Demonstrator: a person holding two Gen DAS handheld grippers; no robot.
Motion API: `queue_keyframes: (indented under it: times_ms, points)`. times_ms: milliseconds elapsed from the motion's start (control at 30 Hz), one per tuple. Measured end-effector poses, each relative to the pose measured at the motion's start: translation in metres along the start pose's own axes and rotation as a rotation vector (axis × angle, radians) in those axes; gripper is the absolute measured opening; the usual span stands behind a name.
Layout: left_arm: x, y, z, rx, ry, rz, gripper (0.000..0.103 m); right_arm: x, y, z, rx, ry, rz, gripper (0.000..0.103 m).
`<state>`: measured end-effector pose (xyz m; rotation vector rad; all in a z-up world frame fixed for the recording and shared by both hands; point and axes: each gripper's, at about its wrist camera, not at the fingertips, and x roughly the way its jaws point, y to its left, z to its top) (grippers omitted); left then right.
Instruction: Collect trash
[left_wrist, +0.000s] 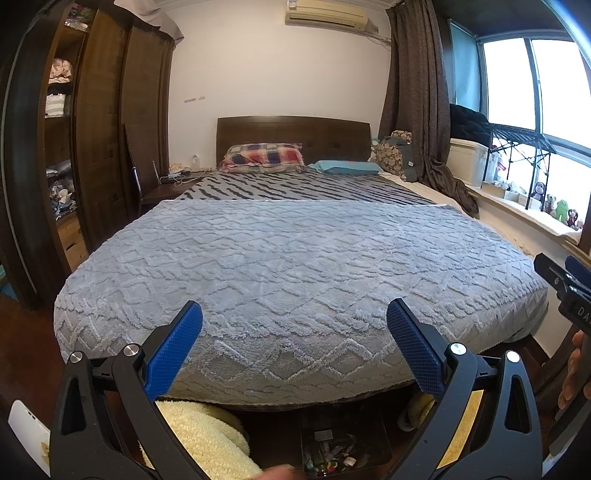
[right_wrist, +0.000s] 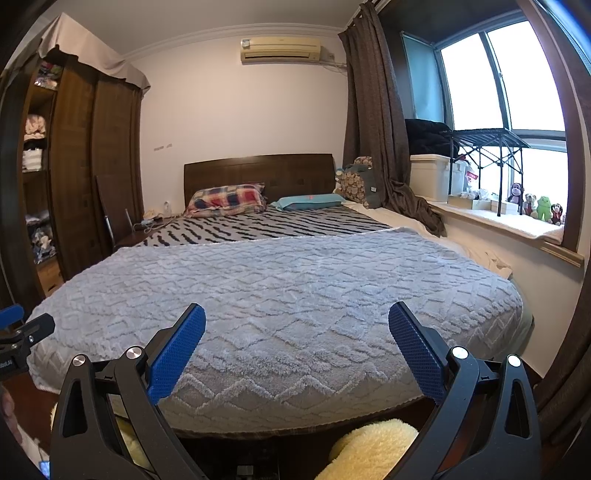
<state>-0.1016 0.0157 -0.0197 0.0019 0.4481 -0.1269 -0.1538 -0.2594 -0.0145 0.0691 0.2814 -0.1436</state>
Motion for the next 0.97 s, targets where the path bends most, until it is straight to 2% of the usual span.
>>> queue_keyframes:
  times_ms: [533, 967]
  points:
    - [-0.0021, -0.0021, -0.0004, 0.0, -0.009, 0.007, 0.095, 0.0, -0.0003, -0.0006, 0.002, 0.004, -0.002, 0.1]
    - [-0.0006, -0.0031, -0.0009, 0.002, -0.003, -0.018, 0.095, 0.0008, -0.002, -0.0019, 0.004, 0.007, -0.007, 0.1]
